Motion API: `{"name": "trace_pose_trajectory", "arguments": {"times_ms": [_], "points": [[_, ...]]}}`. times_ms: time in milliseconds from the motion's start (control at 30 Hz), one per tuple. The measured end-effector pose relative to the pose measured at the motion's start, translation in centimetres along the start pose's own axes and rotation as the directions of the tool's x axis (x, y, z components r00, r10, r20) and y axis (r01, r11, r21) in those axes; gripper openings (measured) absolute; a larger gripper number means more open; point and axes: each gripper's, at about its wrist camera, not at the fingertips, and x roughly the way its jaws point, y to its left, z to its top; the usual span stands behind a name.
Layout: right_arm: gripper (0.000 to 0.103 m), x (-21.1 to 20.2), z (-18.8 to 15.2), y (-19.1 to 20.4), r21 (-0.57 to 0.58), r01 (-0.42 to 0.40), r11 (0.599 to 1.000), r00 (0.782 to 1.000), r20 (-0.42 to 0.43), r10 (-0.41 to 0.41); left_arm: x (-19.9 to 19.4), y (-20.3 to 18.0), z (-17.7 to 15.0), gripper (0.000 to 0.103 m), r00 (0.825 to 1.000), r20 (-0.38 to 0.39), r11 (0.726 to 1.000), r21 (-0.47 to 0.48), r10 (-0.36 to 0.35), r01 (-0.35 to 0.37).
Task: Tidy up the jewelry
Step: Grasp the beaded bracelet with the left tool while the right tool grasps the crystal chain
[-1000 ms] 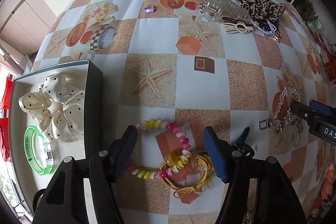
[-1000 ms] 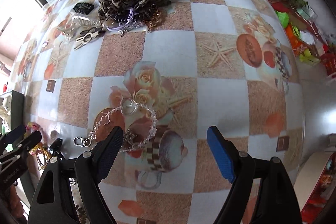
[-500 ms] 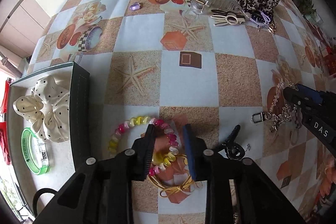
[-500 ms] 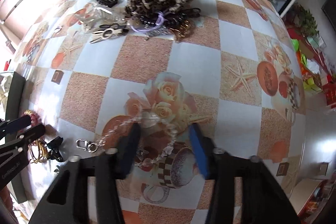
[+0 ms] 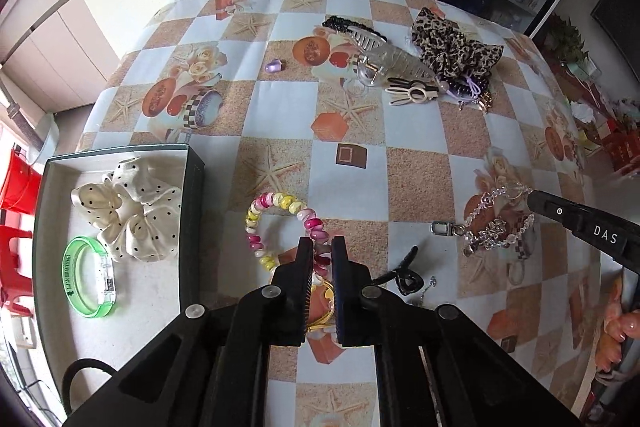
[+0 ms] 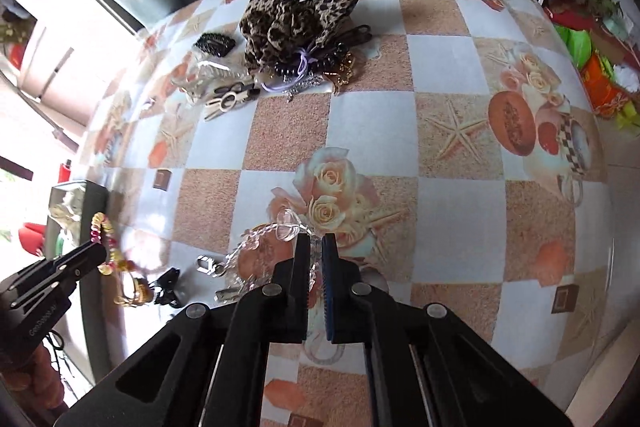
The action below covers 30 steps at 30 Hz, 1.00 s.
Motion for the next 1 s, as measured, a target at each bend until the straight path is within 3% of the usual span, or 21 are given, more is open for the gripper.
{"name": "trace_pose_trajectory", "arguments": {"times_ms": [233,467,1000], "points": [[0.006,-2.4,-0.9,-1.1,0.021,-0.084,0.996,0.996,0.018,0.083,-1.9,-0.3,-1.6,0.012,1.000,0.024,1.000,-0.019,0.002,-0.002],[0.006,-4.1,-1.7,0.2,0.004,-0.121,0.993,0.992,0.039,0.120,-3.4,0.1,-3.6,0.012,0.999,0.045,1.000,-0.022,-0.012,0.013],[0.006,-7.4,-5.4,7.0,0.014,-0.088,0.996,0.993,0.083,0.086,-7.9,5.5,-6.7,0.011,0.992,0.086,0.996,0.002,-0.092,0.092]]}}
